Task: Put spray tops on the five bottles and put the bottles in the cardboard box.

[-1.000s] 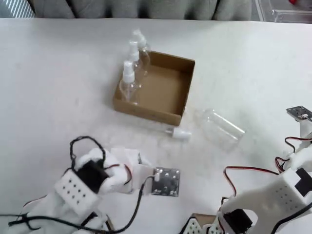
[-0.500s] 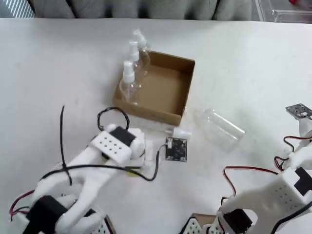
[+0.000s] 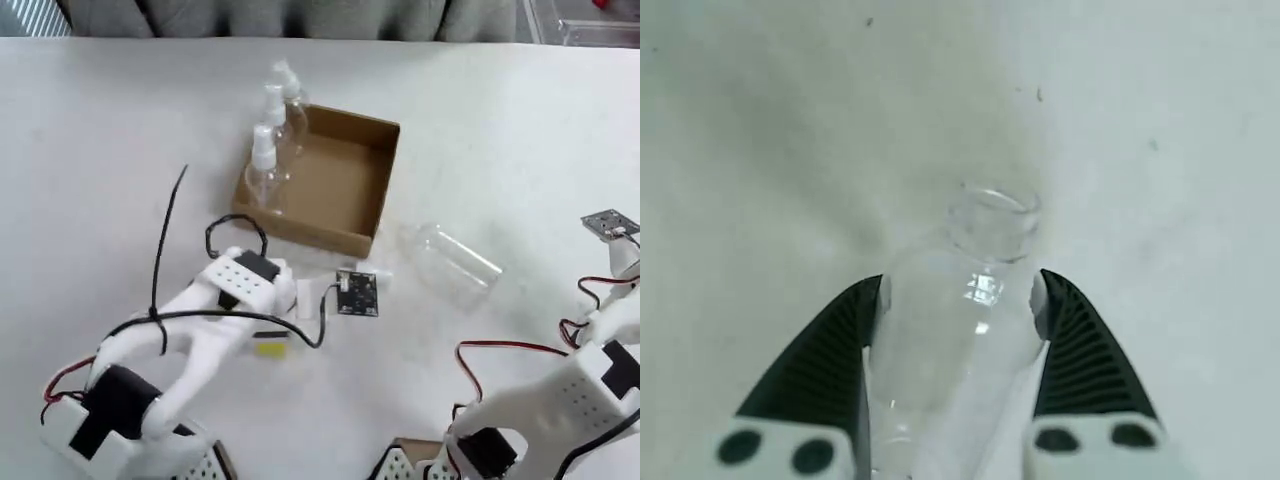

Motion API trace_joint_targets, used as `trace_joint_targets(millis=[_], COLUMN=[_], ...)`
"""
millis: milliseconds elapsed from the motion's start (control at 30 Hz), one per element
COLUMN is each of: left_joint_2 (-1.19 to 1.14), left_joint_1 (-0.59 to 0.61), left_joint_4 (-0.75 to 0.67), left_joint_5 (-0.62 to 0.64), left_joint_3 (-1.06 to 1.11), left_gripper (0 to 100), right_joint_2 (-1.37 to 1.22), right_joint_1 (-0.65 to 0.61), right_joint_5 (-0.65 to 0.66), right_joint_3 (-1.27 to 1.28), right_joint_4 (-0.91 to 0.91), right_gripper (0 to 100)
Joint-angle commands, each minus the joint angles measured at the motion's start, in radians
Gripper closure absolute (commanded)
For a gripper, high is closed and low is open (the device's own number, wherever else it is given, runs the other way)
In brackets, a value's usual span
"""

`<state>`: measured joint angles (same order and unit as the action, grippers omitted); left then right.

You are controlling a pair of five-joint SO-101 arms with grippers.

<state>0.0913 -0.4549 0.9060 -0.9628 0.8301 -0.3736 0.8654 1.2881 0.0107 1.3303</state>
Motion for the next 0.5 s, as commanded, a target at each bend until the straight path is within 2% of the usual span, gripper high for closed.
trace_joint_targets(millis=[0,100,333,467], left_joint_2=[-0.022,-0.022,-0.01,0.067], left_joint_1=[0.001,-0.002,0.016,0.01], left_joint_4=[-0.055,-0.055,-0.006,0.009], left_joint_5=[0.032,0.034,0.13,0.218], left_joint_3=[-0.04,-0.035,-0.046,-0.044], left_gripper=[86,98,98,98], right_joint_2=[0.016,0.025,0.028,0.058], right_joint_1=[-0.008,-0.005,-0.005,-0.005], right_joint_5=[0.006,0.003,-0.002,-0.04], right_joint_3=[-0.032,-0.032,-0.035,-0.092], right_joint_4=[-0.005,-0.002,0.012,0.119], right_gripper=[98.2,98.2,98.2,98.2])
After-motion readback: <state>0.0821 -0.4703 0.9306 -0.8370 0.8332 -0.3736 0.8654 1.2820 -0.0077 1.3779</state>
